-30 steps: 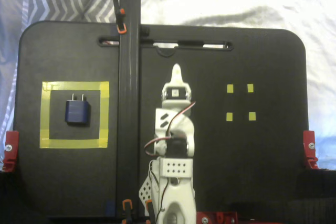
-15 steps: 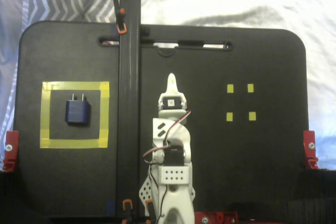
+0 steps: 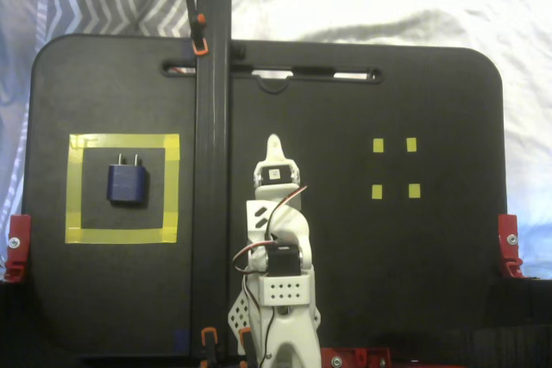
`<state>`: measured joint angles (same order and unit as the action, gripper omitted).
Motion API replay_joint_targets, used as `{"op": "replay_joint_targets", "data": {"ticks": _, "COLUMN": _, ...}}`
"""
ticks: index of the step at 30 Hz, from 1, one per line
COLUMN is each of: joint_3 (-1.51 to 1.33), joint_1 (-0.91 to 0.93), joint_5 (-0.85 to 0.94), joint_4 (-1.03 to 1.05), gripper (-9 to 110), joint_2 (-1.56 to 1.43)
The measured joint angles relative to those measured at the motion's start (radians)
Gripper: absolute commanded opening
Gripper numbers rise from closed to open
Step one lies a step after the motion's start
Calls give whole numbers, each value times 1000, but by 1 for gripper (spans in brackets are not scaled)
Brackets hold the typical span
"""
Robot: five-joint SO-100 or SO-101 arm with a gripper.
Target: Grasp a block and put it in the designated area.
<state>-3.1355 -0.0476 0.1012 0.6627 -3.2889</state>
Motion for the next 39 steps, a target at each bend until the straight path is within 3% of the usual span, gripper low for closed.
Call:
{"op": "replay_joint_targets", "data": {"ticks": 8, "joint_3": 0, "joint_1": -17, "joint_5": 3, "joint_4": 92, "gripper": 0, "joint_2": -12}}
{"op": "replay_joint_targets", "data": {"ticks": 39, "joint_3": 0, "joint_1": -11, "joint_5": 3, "joint_4": 98, "gripper": 0, "joint_2": -12}}
